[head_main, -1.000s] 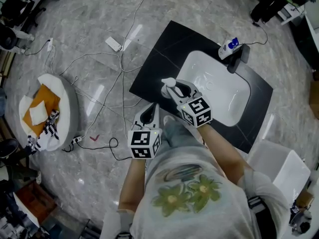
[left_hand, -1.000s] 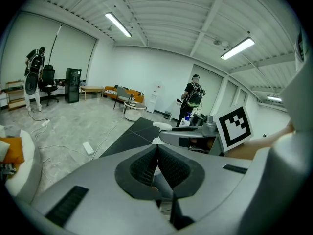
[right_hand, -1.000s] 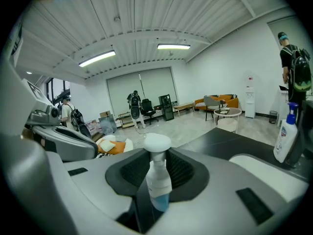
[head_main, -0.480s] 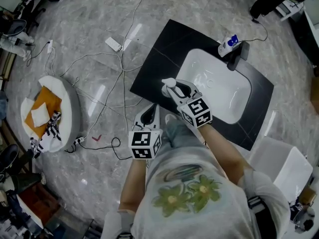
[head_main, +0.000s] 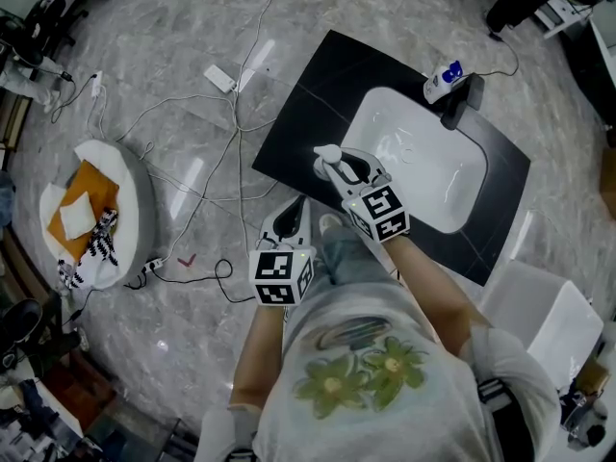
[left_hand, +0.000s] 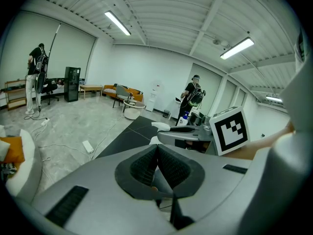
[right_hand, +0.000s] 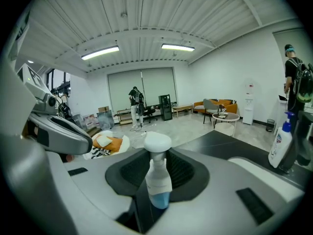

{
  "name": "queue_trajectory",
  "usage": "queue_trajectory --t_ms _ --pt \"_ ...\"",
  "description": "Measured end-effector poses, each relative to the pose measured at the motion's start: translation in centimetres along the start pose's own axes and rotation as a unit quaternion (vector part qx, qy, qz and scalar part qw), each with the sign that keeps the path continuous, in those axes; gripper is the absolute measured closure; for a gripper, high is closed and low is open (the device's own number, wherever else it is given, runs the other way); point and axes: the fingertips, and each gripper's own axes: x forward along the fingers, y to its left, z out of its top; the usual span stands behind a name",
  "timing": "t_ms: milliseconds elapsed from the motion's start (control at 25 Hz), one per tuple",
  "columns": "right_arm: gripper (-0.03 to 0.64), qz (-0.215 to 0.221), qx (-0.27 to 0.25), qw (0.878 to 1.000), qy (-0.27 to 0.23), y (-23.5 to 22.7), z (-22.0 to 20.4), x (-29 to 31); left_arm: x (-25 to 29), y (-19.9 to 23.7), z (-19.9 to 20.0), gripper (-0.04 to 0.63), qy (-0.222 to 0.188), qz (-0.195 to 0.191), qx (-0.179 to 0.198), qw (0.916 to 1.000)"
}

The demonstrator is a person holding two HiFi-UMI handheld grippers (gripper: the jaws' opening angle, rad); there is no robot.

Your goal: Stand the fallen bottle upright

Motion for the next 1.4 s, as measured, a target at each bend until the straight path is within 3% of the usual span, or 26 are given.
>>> queue_trajectory --t_ms 1400 --pt "0.495 -0.001 -0.014 1.0 0.016 1.9 -1.1 -1.2 -1.9 -2.1 -0.8 0.577 0.003 -0.022 0.015 0.9997"
